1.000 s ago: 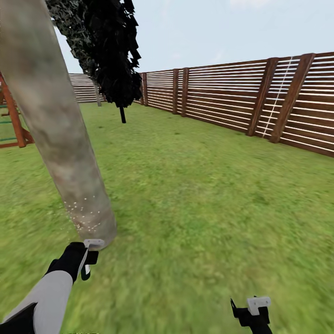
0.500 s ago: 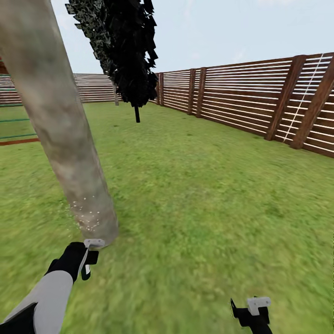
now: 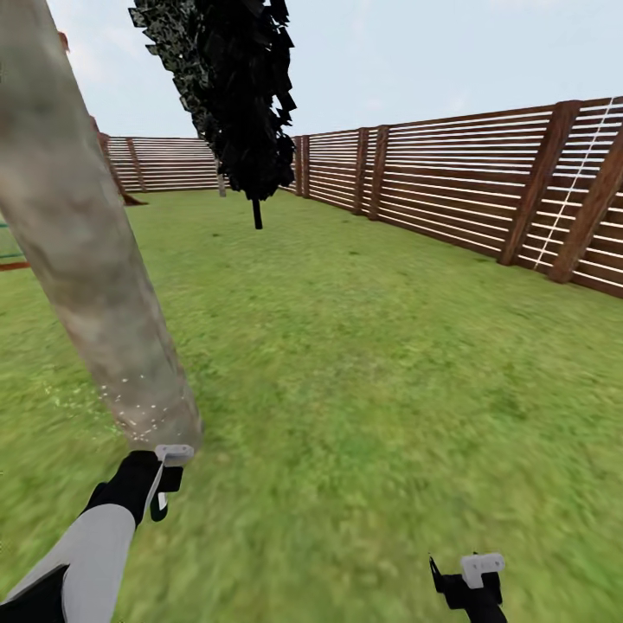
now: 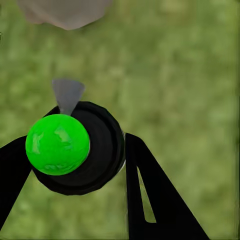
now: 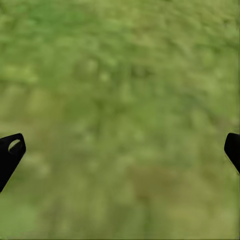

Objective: In the garden, pick up the pesticide atomizer on the floor and spray pesticide onto both trees until each tree trunk is fully covered.

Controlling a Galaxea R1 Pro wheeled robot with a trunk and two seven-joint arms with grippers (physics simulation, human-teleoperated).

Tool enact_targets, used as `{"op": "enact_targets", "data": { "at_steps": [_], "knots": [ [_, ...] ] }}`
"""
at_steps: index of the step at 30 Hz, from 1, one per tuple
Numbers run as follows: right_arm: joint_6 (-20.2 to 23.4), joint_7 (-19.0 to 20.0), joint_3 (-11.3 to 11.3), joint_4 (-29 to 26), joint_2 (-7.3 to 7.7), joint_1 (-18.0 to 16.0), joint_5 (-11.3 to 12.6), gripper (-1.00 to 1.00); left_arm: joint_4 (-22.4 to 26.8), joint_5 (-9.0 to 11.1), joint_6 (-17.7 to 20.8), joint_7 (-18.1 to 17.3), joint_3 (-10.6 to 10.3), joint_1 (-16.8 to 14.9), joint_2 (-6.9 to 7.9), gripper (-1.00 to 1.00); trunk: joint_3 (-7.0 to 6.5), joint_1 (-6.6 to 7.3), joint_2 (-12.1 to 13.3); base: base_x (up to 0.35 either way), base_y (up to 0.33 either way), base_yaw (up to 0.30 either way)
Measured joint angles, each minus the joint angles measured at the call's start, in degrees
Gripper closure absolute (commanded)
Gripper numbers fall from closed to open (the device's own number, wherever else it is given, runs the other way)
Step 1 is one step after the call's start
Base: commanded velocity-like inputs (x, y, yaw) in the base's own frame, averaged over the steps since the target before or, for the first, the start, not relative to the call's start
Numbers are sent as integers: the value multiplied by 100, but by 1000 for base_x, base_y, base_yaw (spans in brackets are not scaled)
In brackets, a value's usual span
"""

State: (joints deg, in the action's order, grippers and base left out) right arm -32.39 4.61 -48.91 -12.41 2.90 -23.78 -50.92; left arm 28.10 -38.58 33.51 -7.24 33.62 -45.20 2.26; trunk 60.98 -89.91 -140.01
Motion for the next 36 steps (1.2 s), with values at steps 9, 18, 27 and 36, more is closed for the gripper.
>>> {"op": "enact_targets", "data": {
  "at_steps": [9,18,27,36],
  "knots": [
    [0,0,0,1,0,-1,0,-100,1,4,0,0,0,0,0,100,0,0,0,132,-268,276],
    [-1,0,0,3,-8,2,0,-100,4,214,-2,1,0,-1,1,100,0,0,0,130,-268,229],
    [0,0,0,3,-9,3,0,-100,27,217,-1,4,-11,0,26,100,0,0,0,129,-268,71],
    [0,0,0,3,-9,2,0,-100,21,213,-1,9,-18,0,24,100,0,0,0,129,-268,274]
  ]
}}
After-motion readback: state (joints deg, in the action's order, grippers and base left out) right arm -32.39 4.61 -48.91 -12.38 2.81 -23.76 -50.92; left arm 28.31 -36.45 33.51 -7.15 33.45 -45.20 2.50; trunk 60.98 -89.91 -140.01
